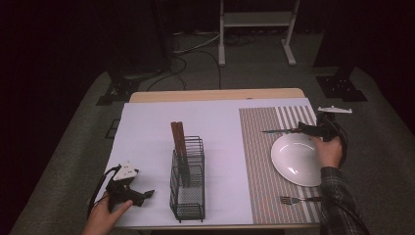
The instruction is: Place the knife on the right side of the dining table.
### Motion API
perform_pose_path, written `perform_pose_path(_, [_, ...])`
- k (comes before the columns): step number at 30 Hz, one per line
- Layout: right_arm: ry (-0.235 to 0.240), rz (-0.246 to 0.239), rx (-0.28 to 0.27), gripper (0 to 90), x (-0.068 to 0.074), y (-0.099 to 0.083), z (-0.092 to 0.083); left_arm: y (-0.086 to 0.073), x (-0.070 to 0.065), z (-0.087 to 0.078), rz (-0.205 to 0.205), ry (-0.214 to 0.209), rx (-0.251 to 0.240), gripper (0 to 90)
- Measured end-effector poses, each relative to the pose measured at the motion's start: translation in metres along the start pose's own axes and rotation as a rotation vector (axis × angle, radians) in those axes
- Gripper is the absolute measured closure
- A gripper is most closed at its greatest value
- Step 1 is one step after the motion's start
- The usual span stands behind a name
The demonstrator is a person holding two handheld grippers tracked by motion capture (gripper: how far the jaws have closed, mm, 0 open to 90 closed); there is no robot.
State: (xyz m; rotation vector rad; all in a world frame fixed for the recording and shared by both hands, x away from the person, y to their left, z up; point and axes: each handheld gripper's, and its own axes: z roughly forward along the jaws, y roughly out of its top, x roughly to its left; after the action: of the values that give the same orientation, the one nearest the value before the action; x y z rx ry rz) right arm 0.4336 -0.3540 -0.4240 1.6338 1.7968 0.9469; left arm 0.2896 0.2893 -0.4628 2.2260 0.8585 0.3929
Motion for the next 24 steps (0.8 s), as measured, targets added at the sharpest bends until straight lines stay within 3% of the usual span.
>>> perform_pose_path(10, [0.101,-0.073,-0.012,12.8,0.032,-0.001,-0.016,0.000,0.000,0.000,0.000,0.001,0.000,0.0])
perform_pose_path(18, [0.172,-0.136,-0.017,12.3,0.055,-0.009,-0.029,0.000,0.000,0.000,0.000,0.001,-0.001,0.0])
perform_pose_path(24, [0.256,-0.199,-0.016,12.3,0.083,-0.019,-0.040,0.000,0.000,0.000,0.000,0.000,0.002,0.0])
